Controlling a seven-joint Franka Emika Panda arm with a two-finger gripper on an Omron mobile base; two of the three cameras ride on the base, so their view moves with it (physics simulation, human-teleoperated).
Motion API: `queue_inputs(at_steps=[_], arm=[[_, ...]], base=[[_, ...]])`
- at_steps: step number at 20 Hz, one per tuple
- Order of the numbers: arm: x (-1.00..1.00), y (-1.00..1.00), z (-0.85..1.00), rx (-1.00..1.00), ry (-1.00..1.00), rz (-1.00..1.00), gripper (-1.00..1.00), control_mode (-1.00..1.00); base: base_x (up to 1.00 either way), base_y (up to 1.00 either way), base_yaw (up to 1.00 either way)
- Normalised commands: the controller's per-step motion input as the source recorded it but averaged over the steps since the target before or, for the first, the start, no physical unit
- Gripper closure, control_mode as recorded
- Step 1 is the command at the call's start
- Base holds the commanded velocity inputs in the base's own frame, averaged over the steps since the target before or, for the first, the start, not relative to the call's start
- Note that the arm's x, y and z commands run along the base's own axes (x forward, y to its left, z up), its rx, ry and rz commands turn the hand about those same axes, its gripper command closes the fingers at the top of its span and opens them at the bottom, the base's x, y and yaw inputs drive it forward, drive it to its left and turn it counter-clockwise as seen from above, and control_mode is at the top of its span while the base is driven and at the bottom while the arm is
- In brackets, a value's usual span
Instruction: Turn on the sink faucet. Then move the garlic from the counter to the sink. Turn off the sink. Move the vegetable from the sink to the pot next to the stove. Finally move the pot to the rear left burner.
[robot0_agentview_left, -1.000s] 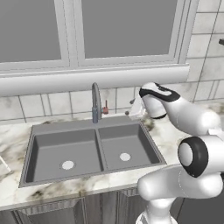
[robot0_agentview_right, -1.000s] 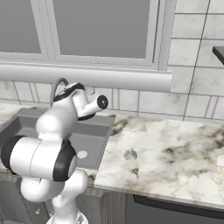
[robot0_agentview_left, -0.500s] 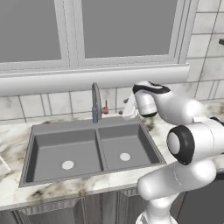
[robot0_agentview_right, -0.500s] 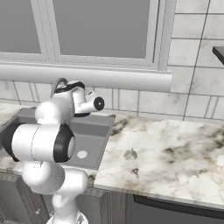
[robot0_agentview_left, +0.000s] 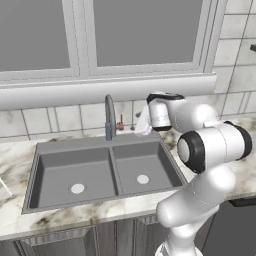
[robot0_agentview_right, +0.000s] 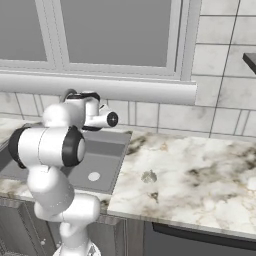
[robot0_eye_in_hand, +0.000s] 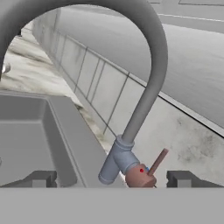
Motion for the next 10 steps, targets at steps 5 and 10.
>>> queue_inputs(at_steps=[5,10], arm=[[0.43,0.05,-0.1,0.0,0.0,0.03,-1.0,-1.0],[0.4,0.05,-0.18,0.0,0.0,0.04,-1.0,-1.0]], base=[[0.0,0.0,0.0],[0.0,0.0,0.0]])
